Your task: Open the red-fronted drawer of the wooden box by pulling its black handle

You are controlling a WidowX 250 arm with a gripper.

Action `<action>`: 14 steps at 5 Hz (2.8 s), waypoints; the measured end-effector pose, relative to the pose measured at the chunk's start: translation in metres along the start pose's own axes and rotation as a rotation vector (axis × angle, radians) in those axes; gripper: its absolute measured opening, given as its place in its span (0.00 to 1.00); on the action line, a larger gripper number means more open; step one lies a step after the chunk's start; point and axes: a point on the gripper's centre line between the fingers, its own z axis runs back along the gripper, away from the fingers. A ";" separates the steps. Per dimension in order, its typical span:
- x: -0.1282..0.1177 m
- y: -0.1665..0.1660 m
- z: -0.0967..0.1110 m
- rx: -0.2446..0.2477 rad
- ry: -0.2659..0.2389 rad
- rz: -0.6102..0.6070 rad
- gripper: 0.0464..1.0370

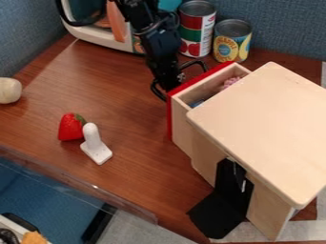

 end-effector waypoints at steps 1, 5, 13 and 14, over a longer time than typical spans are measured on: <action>-0.003 0.008 0.003 0.016 0.001 0.009 0.12; -0.010 0.031 0.008 0.040 0.030 0.017 0.12; -0.024 0.050 0.003 0.050 0.122 -0.093 0.44; -0.027 0.046 0.004 0.045 0.126 -0.099 0.76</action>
